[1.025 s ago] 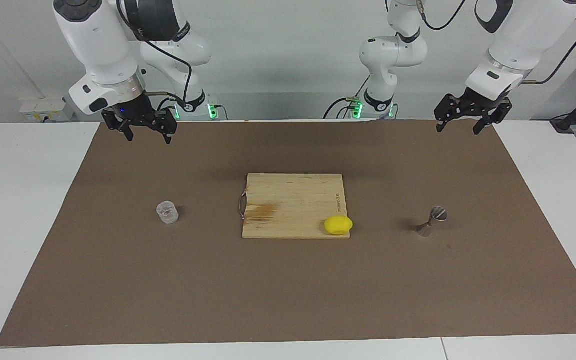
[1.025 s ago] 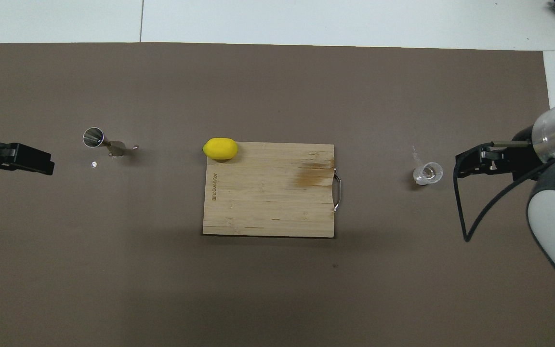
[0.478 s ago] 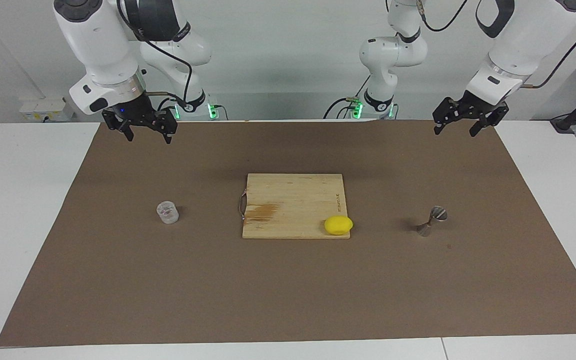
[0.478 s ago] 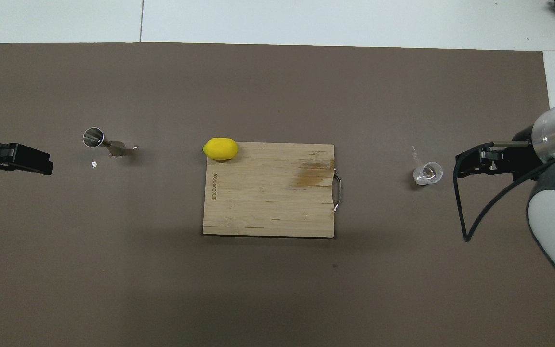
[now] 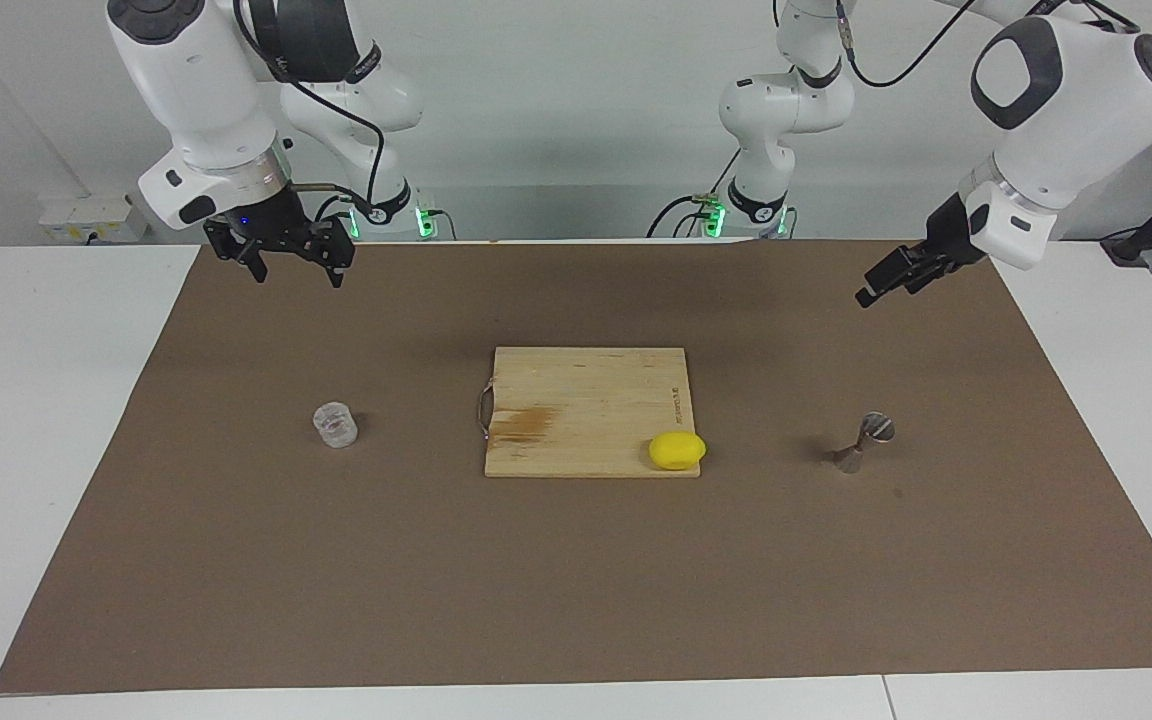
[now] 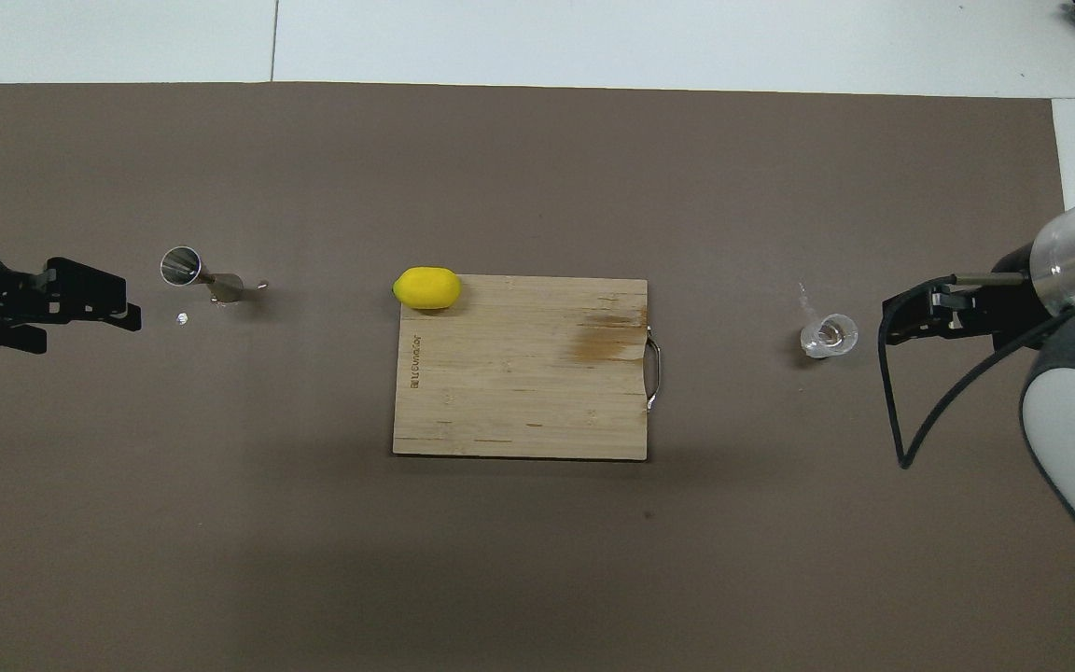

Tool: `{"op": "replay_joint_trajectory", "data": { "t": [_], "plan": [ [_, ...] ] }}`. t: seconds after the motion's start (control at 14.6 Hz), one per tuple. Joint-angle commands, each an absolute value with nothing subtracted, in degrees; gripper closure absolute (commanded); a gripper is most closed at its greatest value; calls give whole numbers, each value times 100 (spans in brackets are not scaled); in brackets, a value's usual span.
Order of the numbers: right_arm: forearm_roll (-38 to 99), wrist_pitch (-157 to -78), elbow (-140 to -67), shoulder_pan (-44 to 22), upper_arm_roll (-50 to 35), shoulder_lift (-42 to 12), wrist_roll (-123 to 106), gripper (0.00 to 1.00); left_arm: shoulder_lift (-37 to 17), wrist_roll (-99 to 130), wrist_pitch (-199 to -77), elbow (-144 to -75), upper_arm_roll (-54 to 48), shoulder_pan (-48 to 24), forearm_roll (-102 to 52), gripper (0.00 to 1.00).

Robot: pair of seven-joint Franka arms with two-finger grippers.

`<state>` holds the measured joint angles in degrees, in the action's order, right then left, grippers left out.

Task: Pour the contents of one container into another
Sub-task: 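Reach the left gripper to the small metal cup and grasp it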

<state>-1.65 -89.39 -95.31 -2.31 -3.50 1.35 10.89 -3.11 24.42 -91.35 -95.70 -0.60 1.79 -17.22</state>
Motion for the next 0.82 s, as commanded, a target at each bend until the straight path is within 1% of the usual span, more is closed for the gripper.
{"op": "replay_joint_trajectory", "data": {
  "t": [0.0,0.14,0.41,0.75],
  "plan": [
    [-44,-9053,-9650,-185,-343,229,1160,0,-544,3609,-9517,-9720,-79,299,-2318,0],
    [-44,-9053,-9659,-185,-343,229,1160,0,-694,4347,-9964,-9974,-70,473,-2941,0],
    [-44,-9053,-9650,-193,-343,229,1160,0,-782,6061,-11080,-10484,-79,659,-4075,0],
    [-44,-9053,-9659,-185,-343,229,1160,0,-1274,6846,-11627,-10696,-88,1080,-5245,0]
  ]
}}
